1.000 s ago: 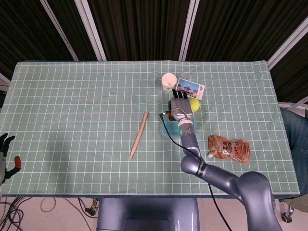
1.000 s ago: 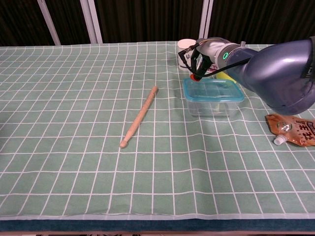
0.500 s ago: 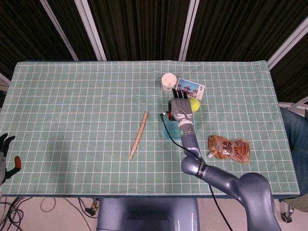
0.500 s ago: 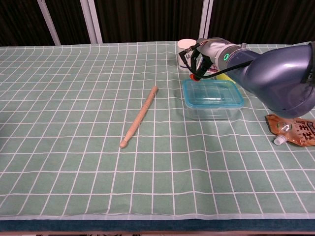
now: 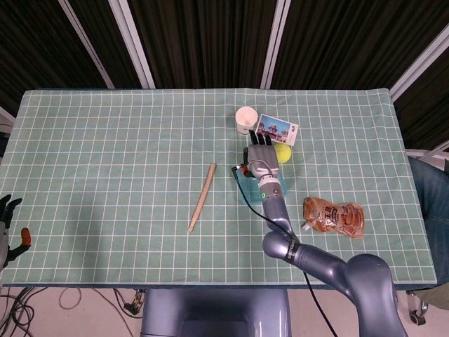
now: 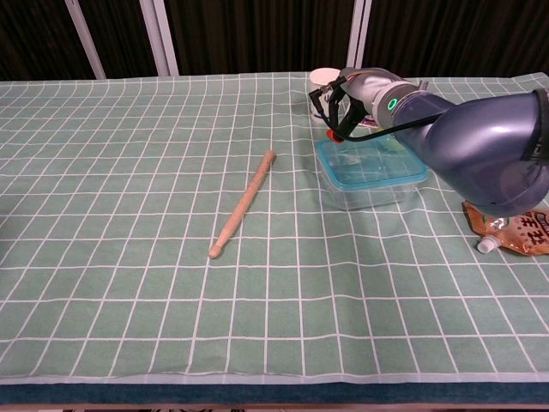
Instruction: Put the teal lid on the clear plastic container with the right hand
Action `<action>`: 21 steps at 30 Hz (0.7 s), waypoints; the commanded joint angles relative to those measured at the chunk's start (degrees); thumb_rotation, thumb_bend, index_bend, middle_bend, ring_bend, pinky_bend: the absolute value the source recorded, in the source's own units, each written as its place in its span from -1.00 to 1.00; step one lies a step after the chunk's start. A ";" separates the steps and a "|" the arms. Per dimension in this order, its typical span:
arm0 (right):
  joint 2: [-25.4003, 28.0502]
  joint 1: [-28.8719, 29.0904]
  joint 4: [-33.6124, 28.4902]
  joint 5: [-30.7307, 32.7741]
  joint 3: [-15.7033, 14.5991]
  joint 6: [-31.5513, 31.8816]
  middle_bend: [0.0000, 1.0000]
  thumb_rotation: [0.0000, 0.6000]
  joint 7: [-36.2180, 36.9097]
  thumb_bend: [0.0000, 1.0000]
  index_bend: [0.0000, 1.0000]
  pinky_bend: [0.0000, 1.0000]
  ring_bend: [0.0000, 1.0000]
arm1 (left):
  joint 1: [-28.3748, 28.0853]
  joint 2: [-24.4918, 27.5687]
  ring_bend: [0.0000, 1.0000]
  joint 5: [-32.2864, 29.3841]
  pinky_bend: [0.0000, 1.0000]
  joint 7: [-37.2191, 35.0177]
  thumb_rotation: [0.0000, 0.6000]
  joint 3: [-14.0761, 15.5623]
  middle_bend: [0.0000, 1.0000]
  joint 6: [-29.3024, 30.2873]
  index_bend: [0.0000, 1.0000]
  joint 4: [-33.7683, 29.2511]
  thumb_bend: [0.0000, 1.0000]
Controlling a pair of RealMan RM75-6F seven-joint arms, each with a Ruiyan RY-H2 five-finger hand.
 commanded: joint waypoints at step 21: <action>1.02 -3.50 -2.55 -5.50 0.44 2.84 -0.91 1.00 5.50 0.28 0.43 -1.00 -1.00 | -0.02 -0.09 -1.00 -0.10 -1.00 0.46 1.00 0.06 -1.00 0.07 -0.77 -0.06 0.14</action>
